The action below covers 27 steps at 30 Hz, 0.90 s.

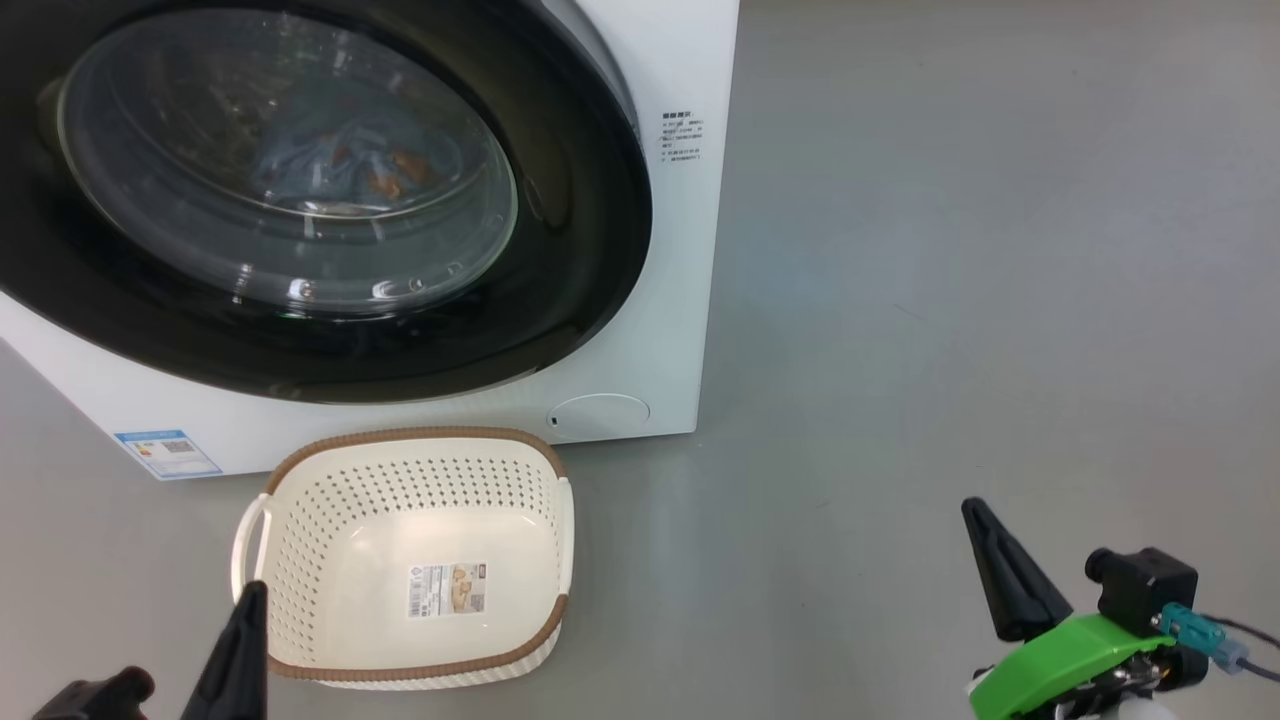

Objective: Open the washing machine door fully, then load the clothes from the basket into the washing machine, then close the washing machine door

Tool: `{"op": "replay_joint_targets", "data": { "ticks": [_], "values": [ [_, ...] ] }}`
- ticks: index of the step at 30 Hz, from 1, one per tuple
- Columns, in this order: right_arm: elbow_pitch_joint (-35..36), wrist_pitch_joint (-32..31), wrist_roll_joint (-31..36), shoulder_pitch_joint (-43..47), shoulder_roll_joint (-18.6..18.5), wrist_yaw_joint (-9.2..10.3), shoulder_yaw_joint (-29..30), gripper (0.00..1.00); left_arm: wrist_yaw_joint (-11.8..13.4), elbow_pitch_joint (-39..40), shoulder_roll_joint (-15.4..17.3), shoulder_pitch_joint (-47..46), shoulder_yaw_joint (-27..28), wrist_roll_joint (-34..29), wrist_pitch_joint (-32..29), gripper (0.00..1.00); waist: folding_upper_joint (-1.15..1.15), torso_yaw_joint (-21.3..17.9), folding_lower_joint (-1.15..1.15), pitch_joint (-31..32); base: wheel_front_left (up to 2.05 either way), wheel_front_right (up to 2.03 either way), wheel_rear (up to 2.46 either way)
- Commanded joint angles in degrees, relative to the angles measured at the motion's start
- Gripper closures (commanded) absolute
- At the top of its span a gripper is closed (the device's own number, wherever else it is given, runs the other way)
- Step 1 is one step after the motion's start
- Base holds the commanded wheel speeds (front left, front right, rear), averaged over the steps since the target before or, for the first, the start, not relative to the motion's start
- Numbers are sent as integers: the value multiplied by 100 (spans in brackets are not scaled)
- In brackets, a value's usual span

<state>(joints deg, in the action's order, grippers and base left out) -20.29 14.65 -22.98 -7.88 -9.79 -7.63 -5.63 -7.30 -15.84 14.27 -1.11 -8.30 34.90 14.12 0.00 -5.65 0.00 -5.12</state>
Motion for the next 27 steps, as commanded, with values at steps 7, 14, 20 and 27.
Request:
{"op": "replay_joint_targets", "data": {
  "ticks": [7, 14, 20, 27],
  "values": [
    [101, -133, -512, 22, 16, 1, 66, 100, 10, 77, -28, -19, 109, 418, -139, 100, 0, 40, 4, 43, 0, 0, 0],
    [121, -224, -855, 21, 40, 2, 111, 100, 11, 73, -80, -53, 173, 698, -232, 100, 0, 67, 0, 60, 0, 0, 0],
    [145, -317, -1197, 26, 65, 2, 158, 100, 8, 71, -133, -83, 239, 977, -327, 100, 0, 94, 0, 84, 0, 0, 0],
    [198, -502, -1877, 41, 118, 4, 254, 100, 2, 71, -240, -138, 370, 1533, -518, 100, 0, 149, 0, 133, 0, 0, 0]
  ]
}}
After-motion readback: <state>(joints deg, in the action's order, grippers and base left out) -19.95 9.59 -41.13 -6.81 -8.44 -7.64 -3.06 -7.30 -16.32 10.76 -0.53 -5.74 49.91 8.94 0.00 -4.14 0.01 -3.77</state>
